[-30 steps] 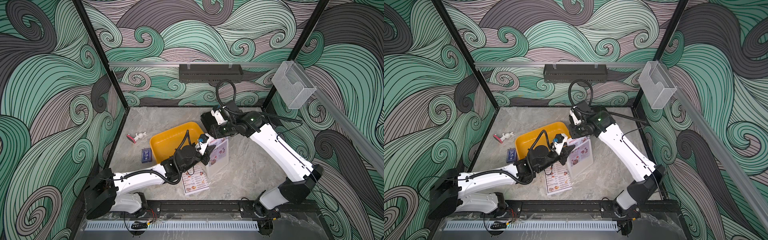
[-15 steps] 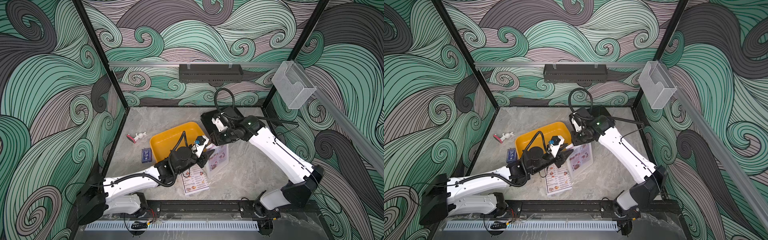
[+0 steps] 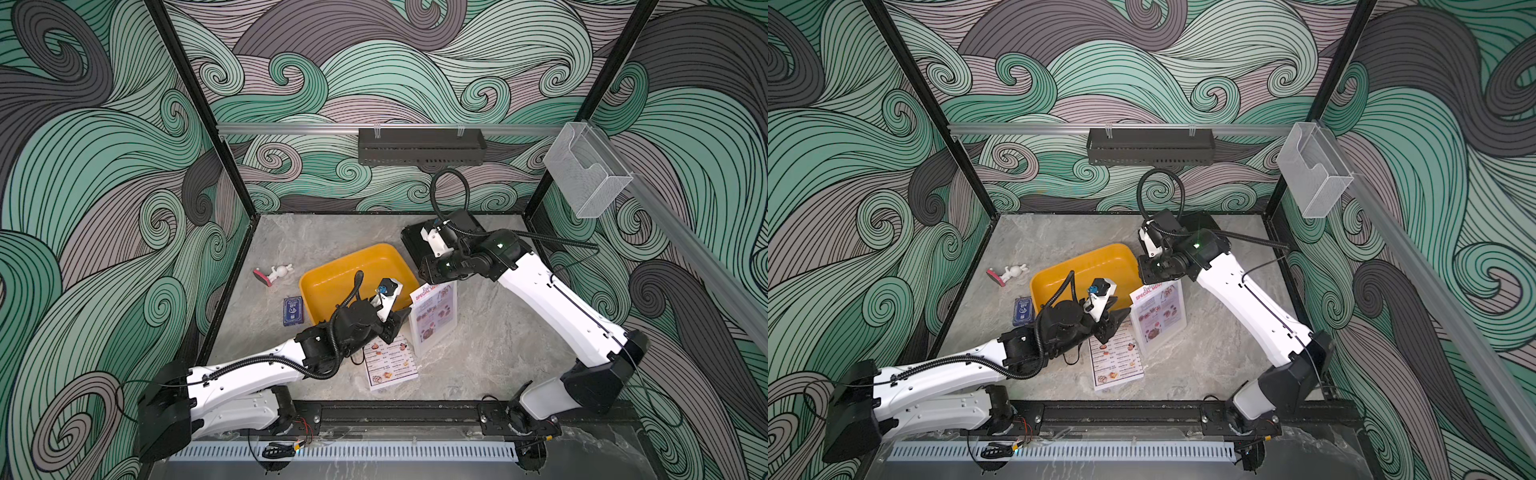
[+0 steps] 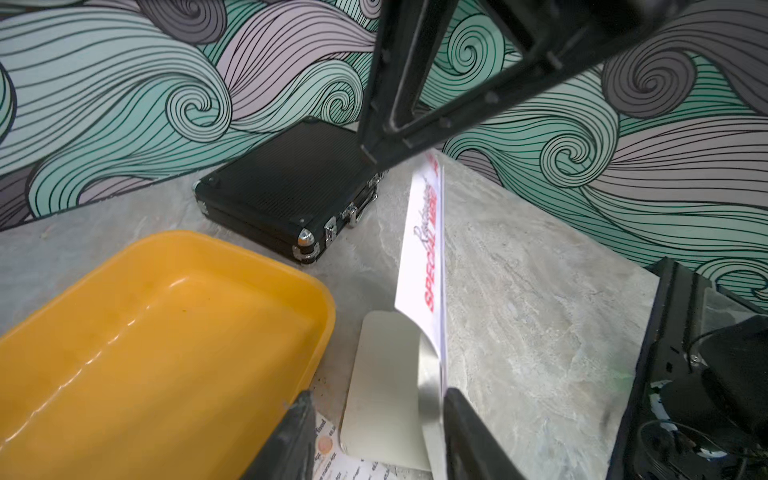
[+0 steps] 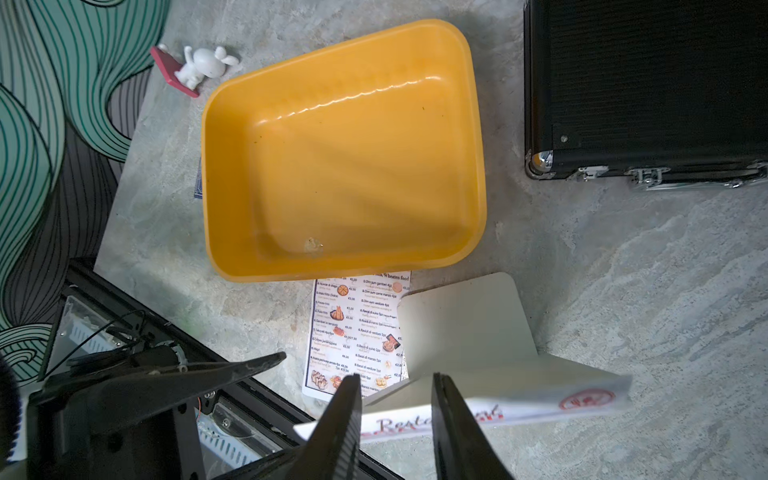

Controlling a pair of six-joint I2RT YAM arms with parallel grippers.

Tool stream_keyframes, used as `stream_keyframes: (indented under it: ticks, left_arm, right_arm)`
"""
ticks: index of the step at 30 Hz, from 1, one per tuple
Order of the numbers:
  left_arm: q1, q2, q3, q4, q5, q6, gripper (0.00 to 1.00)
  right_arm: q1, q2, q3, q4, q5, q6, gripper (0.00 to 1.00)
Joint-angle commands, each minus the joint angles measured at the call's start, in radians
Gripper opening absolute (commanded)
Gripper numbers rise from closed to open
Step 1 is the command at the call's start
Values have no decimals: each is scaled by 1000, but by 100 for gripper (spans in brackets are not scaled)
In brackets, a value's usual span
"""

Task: Replace the menus in the menu holders
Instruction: Insert the menu into the menu holder.

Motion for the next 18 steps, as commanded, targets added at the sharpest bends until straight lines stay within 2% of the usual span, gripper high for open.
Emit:
stream_keyframes:
  ticks: [1, 6, 9, 15, 18]
  left_arm:
    - [3, 0, -2, -5, 2, -65, 50]
    - [3, 27, 5, 7, 89, -59, 54]
    - [3, 40, 3, 22, 102, -64, 54]
    - [3, 33, 6, -23, -5, -81, 53]
    - [3, 13, -1, -34, 6, -80, 53]
  right_arm:
    - [5, -18, -39, -3, 11, -5, 33]
    - [5, -65, -116, -3, 20, -5, 33]
    - [6, -73, -147, -3, 21, -2, 33]
    - [5, -75, -188, -2, 15, 4, 34]
    - [5, -72, -194, 0, 25, 2, 35]
